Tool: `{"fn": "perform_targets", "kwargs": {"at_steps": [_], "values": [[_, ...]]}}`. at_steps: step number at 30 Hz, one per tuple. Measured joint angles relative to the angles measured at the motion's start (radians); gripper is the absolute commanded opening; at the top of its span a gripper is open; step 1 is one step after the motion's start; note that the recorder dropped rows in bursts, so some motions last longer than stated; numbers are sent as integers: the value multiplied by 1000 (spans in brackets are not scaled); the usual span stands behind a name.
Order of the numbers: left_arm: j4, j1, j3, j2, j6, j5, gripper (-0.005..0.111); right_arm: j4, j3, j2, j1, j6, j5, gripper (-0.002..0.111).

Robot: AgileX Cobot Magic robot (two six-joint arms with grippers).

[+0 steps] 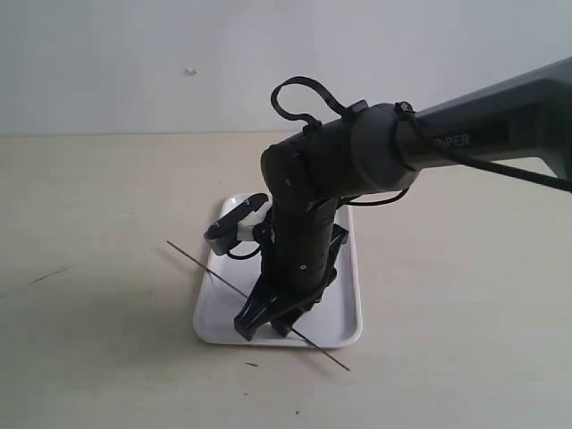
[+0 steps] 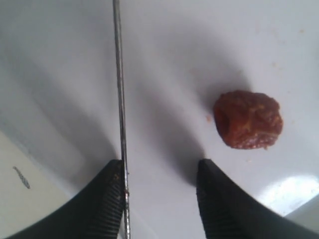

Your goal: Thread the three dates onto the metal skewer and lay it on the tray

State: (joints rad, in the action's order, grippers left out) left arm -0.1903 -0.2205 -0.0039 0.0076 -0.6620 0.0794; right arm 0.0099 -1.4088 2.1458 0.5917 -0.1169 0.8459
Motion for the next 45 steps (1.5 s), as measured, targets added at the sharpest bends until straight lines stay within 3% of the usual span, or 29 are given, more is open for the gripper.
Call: {"fn": "perform_targets", "kwargs": {"at_steps": [13, 30, 36, 45], "values": [[0, 0, 0, 0, 0, 0, 0, -33, -3, 0, -2, -2, 56, 45], [0, 0, 0, 0, 0, 0, 0, -32, -3, 0, -2, -4, 81, 24], [0, 0, 0, 0, 0, 0, 0, -27, -3, 0, -2, -4, 92, 1], [0, 0, 0, 0, 0, 0, 0, -22, -3, 0, -2, -6, 97, 0]]}}
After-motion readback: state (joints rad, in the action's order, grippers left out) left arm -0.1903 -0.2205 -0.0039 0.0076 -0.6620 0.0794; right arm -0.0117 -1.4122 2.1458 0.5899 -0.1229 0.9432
